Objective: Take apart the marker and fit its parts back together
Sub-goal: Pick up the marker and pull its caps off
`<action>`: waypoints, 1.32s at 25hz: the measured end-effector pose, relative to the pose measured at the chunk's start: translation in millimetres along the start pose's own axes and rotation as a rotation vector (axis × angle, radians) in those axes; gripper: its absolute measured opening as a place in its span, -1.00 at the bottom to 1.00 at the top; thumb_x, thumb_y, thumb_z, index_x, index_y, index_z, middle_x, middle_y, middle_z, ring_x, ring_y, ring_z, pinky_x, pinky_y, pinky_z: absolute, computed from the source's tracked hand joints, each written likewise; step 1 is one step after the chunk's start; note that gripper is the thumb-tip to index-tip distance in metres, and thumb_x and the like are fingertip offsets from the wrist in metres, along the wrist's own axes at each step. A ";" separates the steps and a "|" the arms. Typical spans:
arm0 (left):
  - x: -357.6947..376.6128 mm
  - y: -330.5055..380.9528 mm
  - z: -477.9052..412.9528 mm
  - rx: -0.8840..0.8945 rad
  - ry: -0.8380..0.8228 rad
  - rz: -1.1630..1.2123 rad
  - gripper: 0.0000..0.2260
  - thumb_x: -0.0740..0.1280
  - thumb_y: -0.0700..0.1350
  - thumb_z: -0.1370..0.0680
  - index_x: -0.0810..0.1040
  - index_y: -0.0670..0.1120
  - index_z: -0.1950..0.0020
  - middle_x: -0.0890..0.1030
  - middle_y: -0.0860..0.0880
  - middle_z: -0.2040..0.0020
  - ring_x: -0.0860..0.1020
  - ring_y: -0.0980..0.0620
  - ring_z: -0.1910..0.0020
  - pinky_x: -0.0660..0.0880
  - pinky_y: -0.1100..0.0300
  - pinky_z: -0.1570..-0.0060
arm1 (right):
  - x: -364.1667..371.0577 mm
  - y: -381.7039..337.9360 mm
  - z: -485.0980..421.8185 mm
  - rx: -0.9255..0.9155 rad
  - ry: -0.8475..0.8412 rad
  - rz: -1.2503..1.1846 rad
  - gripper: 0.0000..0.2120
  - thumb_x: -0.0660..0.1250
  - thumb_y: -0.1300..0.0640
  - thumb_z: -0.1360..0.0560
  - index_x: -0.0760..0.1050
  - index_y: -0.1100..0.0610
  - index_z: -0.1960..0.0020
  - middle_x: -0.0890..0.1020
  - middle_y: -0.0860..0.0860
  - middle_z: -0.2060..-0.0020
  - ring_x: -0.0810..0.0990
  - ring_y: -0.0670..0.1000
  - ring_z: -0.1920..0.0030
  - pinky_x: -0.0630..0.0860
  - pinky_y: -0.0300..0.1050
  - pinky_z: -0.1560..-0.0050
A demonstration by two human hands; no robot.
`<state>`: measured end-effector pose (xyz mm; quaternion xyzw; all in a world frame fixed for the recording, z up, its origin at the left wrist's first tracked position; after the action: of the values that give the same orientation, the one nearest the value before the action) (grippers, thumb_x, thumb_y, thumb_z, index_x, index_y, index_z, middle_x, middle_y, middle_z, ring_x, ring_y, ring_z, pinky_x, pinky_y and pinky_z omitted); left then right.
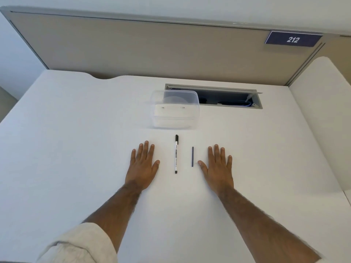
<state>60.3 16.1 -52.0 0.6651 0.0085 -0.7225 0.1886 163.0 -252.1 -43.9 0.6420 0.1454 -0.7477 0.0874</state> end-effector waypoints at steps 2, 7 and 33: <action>1.2 -0.4 -2.5 0.022 0.014 -0.025 -0.36 -0.16 0.19 -0.62 -0.10 -0.04 -0.66 -0.15 -0.04 -0.67 -0.17 -0.04 -0.64 -0.19 -0.08 -0.59 | 2.5 0.8 -0.5 0.002 0.005 0.002 -0.23 -0.32 -0.34 -0.56 -0.08 0.08 -0.63 -0.03 0.08 -0.63 -0.08 0.15 -0.62 -0.07 0.25 -0.57; 2.5 0.1 -5.9 0.051 0.033 -0.042 -0.38 -0.10 0.17 -0.64 -0.10 -0.05 -0.66 -0.14 -0.04 -0.67 -0.15 -0.05 -0.64 -0.16 -0.10 -0.59 | 4.2 2.5 -1.9 -0.004 0.017 -0.004 -0.28 -0.24 -0.31 -0.60 -0.06 0.06 -0.63 -0.03 0.08 -0.63 -0.08 0.15 -0.62 -0.06 0.25 -0.57; -27.9 82.3 -31.7 0.836 0.270 -0.202 -0.76 0.49 -0.29 -0.47 0.69 -0.07 -0.09 0.63 -0.10 -0.28 0.48 -0.20 -0.40 0.29 -0.19 -0.48 | -25.8 -58.8 14.4 -0.135 0.196 -0.092 -0.60 0.16 0.00 -0.63 0.43 0.17 -0.38 0.24 0.18 -0.55 0.19 0.17 -0.57 0.06 0.17 -0.57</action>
<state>115.3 -44.7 -9.1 0.7684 -0.1947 -0.5853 -0.1703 135.1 -202.9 -10.4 0.6971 0.2327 -0.6733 0.0815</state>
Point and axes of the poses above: each hand's wrist, its own z-axis away from the middle knuckle, its own x-axis out of the palm, y = z × x, the point moved 8 cm from there along -z, towards the middle knuckle
